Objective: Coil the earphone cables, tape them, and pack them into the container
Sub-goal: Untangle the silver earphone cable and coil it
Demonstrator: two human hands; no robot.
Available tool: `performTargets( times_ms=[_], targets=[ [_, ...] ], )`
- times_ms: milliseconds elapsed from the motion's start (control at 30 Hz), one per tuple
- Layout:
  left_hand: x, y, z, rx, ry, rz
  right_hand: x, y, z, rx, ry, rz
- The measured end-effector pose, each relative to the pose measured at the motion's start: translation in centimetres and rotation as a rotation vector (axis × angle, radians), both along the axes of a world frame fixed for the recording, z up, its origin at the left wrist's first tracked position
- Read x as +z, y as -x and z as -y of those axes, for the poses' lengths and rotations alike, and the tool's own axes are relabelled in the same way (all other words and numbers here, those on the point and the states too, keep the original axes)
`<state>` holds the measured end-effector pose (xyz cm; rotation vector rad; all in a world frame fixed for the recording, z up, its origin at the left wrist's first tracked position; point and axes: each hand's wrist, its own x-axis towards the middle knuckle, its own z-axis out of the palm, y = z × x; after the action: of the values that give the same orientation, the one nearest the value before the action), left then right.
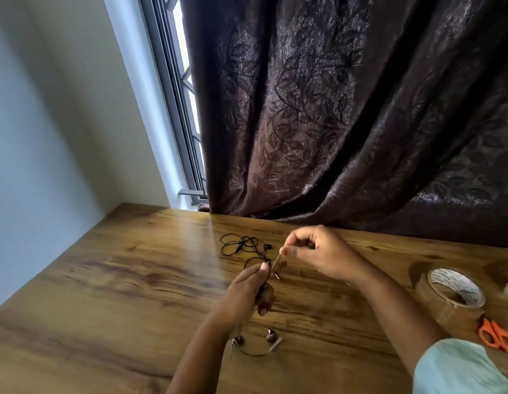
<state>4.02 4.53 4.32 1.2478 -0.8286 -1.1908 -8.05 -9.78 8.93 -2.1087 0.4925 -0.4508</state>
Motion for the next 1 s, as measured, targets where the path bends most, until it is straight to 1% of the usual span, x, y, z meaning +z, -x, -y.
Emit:
performTargets(
  times_ms=[67,100,200,333,400,500,600,667,733,800,900,933,1000],
  targets=[
    [-0.1,-0.1,-0.3,-0.047,0.062,-0.226,-0.5,-0.3,0.4,-0.105,-0.010,0.097],
    [0.2,0.0,-0.4,-0.084,0.095,-0.292,-0.9,-0.5,0.4,-0.136,-0.029,0.127],
    [1.0,0.2,-0.1,-0.114,0.207,-0.382,-1.7,-1.0,-0.7,-0.212,-0.197,0.172],
    [1.9,0.0,0.2,0.009,0.337,-0.466,-3.6,-1.3,-2.5,-0.208,-0.272,0.055],
    [2.2,0.0,0.6,0.105,0.357,-0.417,-4.7,-1.4,-3.3,-0.184,-0.293,-0.021],
    [2.5,-0.2,1.3,0.251,0.376,-0.307,-5.2,-1.5,-4.5,-0.053,-0.256,-0.103],
    [2.4,-0.9,1.5,0.295,0.382,-0.290,-4.8,-1.4,-5.4,0.078,-0.173,-0.123],
    [1.7,-1.4,1.5,0.330,0.357,-0.187,-4.8,-1.3,-5.0,0.101,-0.085,-0.179],
    [1.1,-1.4,1.5,0.365,0.336,-0.016,-4.3,-1.0,-4.4,0.140,0.020,-0.271],
    [0.4,-1.5,1.6,0.359,0.282,0.173,-3.4,-0.6,-4.0,0.167,0.082,-0.307],
    [-1.2,-2.3,1.3,0.289,0.130,0.417,-1.9,0.1,-2.9,0.165,0.114,-0.307],
    [-1.6,-2.5,1.1,0.232,0.087,0.442,-1.4,0.4,-2.4,0.153,0.128,-0.295],
    [-1.5,-2.1,0.5,0.092,0.034,0.384,-0.7,0.6,-1.2,0.112,0.147,-0.229]
  ],
)
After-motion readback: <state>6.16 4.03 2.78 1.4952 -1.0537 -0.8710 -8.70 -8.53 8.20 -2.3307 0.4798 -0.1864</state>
